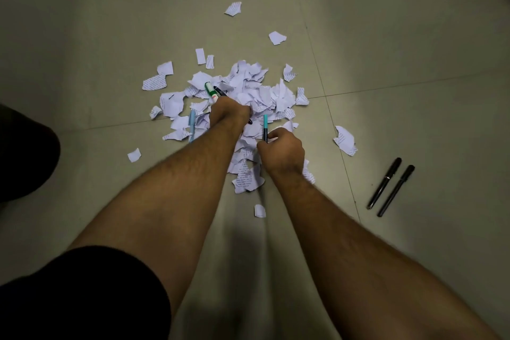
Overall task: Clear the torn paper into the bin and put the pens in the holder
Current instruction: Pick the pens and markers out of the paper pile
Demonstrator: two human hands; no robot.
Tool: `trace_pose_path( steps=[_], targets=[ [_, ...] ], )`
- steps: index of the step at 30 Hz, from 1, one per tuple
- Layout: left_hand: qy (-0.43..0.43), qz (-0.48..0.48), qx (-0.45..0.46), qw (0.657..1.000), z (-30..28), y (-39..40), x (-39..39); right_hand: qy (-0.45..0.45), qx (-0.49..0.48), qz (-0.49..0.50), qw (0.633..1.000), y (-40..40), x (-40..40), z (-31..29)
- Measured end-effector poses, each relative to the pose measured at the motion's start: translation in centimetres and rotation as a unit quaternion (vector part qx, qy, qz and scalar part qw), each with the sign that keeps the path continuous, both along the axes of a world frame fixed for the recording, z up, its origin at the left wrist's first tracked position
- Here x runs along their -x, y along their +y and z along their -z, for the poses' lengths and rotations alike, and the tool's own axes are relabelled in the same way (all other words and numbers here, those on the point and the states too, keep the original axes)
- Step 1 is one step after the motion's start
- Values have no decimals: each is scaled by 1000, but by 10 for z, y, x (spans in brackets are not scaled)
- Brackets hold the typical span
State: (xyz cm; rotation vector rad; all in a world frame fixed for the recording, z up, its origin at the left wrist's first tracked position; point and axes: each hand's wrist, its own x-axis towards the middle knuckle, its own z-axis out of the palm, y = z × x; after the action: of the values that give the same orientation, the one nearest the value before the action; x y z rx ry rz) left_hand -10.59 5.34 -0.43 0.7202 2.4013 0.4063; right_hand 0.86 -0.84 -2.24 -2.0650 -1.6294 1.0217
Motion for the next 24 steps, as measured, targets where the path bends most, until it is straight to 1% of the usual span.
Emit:
trace_pose_path(
  steps=[2, 5, 7, 9, 11, 13, 16, 18, 21, 24],
  targets=[
    [-4, -8, 0, 1000, -2, -1, 0, 21, -8, 11, 1000, 0, -1, -4],
    [-40, -55, -30, 997, -4, -5, -1, 49, -17, 34, 998, 2, -2, -10],
    [-104, -83, -27, 991, -3, -9, 0, 57, -21, 44, 997, 1, -2, -16],
    [-199, -120, -29, 972, -5, -16, -2, 57, -26, 56, 997, -2, -3, -22],
    [-263, -127, -51, 955, -17, -32, -12, 59, -30, 76, 995, -6, -9, -26],
    [-279, -97, -69, 953, -24, -48, -28, 67, -35, 107, 991, -11, -17, -30],
    [-244, 5, -79, 967, -27, -62, -65, 78, -37, 173, 981, -18, -44, -36],
    [-238, 56, -78, 967, -18, -66, -93, 73, -27, 212, 974, -25, -69, -39],
    [-242, 98, -74, 962, -10, -67, -141, 49, -35, 279, 958, -37, -119, -35],
    [-232, 140, -48, 961, -2, -69, -180, 21, -35, 322, 946, -49, -163, -31]
  ],
)
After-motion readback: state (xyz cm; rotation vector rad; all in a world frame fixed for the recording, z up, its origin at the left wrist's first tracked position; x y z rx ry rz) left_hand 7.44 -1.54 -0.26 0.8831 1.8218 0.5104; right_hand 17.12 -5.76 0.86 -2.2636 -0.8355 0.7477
